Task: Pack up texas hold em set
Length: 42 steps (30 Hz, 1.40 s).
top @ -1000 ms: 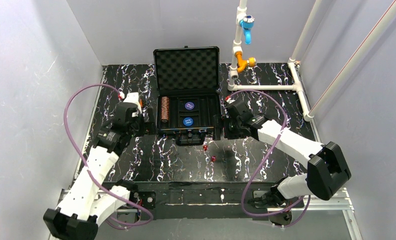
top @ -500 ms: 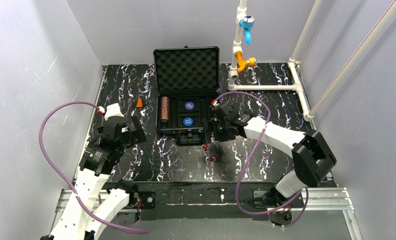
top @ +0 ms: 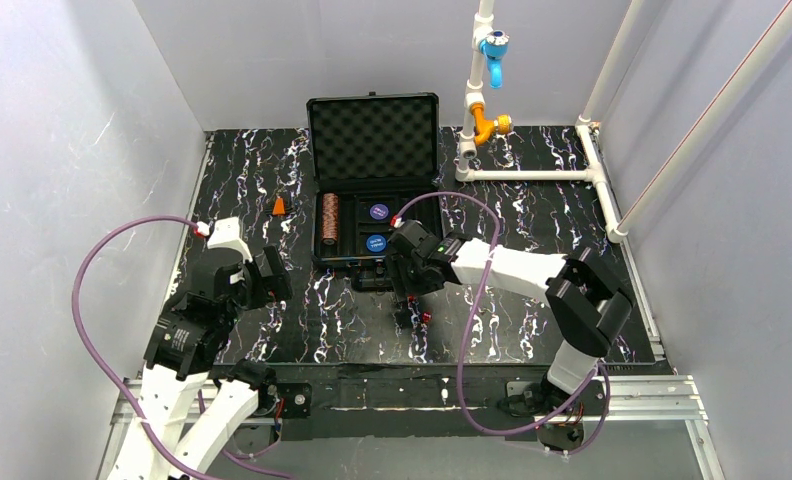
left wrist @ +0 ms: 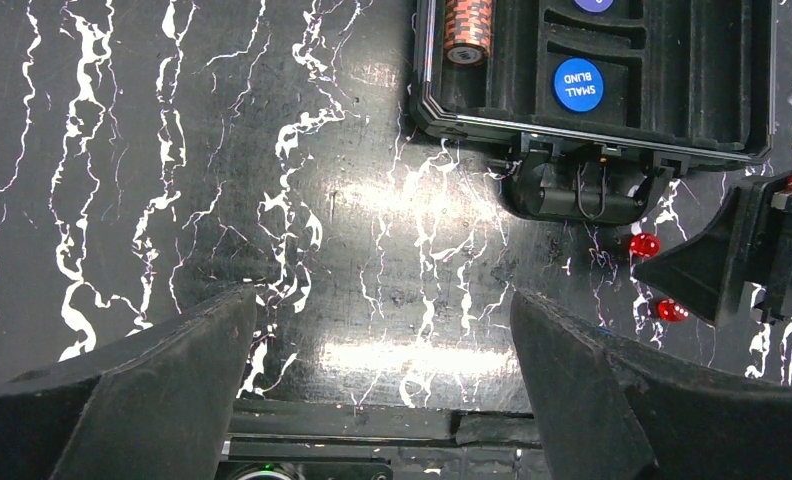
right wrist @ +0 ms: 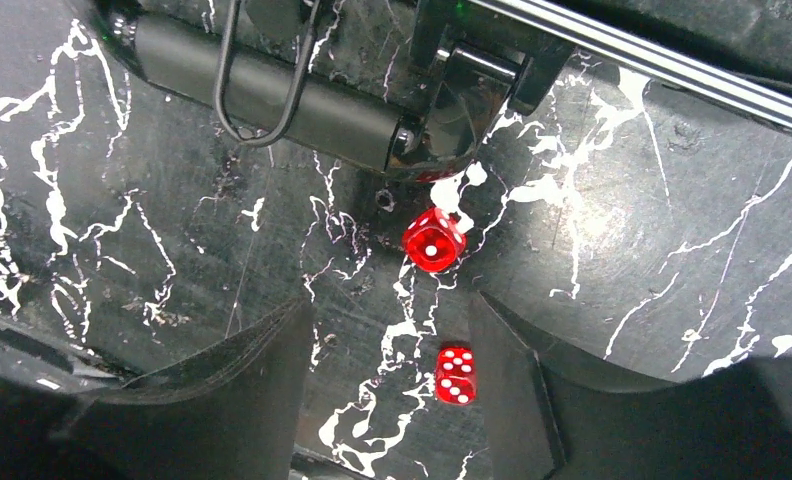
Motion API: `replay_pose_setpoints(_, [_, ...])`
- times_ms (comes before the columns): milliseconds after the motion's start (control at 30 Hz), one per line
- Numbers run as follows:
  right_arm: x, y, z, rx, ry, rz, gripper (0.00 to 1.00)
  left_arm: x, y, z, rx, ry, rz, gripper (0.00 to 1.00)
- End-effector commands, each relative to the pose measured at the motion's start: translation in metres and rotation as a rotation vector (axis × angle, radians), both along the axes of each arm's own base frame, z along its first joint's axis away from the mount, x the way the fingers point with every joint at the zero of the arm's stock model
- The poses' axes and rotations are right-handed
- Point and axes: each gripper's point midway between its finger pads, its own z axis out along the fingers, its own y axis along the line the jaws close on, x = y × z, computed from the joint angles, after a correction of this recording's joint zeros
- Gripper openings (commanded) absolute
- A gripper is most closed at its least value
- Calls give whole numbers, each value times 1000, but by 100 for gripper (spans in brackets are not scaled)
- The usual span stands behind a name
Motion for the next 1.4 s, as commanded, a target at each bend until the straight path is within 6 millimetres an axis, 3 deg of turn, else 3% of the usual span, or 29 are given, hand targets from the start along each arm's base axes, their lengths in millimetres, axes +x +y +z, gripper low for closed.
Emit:
replay_pose_setpoints(0, [8,7,4,-9,-39,-12,65,-3,1,3,8,-7,-9,98])
replay_pose_setpoints(667, [24,11,-9,-63,-75,-36,54,-2,1,1,8,-1,-13,98])
replay_pose_setpoints(1367, [18,3,-29,-103,-57,-33,45,-2,0,0,9,3,-17,98])
